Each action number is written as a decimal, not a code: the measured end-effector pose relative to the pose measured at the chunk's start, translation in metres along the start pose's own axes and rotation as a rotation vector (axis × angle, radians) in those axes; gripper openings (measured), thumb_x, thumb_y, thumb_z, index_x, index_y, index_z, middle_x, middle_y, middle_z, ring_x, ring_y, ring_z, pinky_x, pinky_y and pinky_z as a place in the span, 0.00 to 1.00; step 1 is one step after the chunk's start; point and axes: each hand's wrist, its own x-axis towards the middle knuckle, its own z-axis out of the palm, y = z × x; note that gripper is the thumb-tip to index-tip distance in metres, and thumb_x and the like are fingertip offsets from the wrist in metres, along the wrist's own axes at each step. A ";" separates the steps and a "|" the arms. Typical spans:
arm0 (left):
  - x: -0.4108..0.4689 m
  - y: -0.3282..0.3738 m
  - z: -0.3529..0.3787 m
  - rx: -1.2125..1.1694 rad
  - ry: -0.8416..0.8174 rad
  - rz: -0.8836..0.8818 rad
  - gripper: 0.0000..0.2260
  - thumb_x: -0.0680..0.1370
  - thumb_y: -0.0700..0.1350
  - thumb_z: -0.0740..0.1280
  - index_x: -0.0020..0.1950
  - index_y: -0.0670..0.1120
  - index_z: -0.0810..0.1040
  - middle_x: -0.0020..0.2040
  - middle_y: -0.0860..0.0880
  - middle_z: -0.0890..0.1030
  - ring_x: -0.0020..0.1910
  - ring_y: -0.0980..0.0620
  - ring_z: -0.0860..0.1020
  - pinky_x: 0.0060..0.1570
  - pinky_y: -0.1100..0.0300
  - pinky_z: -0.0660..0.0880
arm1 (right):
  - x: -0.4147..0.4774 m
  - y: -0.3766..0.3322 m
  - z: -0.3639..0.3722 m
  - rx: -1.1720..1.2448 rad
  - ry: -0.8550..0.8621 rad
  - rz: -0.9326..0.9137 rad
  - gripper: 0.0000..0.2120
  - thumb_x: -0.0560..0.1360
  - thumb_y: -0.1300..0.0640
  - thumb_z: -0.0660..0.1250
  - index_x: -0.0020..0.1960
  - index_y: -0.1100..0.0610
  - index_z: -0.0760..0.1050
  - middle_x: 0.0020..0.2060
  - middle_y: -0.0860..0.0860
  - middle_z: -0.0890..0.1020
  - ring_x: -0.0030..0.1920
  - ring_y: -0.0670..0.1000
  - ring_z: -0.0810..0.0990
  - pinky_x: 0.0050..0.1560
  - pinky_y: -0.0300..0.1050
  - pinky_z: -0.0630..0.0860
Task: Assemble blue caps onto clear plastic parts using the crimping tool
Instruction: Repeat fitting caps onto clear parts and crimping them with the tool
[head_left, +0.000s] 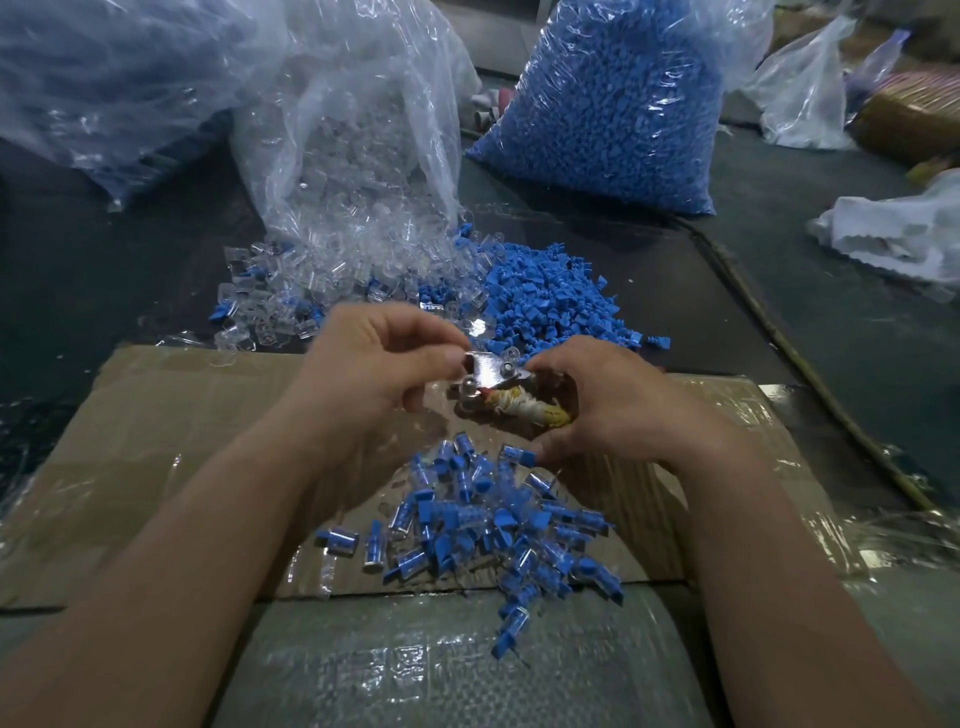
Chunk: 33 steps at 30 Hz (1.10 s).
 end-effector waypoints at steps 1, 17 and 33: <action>0.004 -0.002 -0.001 0.087 0.116 0.056 0.06 0.70 0.35 0.69 0.37 0.45 0.81 0.32 0.49 0.81 0.24 0.62 0.73 0.25 0.71 0.71 | 0.000 0.001 0.000 0.003 -0.006 -0.003 0.34 0.60 0.43 0.76 0.64 0.48 0.69 0.49 0.43 0.70 0.51 0.45 0.68 0.49 0.43 0.65; 0.042 -0.037 -0.008 1.168 -0.031 0.316 0.17 0.81 0.44 0.54 0.70 0.51 0.67 0.71 0.54 0.66 0.70 0.52 0.59 0.67 0.61 0.50 | 0.000 0.009 -0.003 0.104 0.001 -0.010 0.27 0.68 0.38 0.66 0.64 0.47 0.71 0.49 0.40 0.71 0.52 0.43 0.69 0.44 0.37 0.65; 0.035 -0.030 -0.010 1.066 0.137 0.268 0.13 0.78 0.39 0.61 0.60 0.49 0.79 0.55 0.48 0.81 0.58 0.48 0.72 0.54 0.54 0.69 | 0.003 0.012 -0.003 0.156 0.315 0.060 0.12 0.74 0.49 0.66 0.55 0.52 0.78 0.42 0.41 0.76 0.46 0.43 0.75 0.45 0.36 0.67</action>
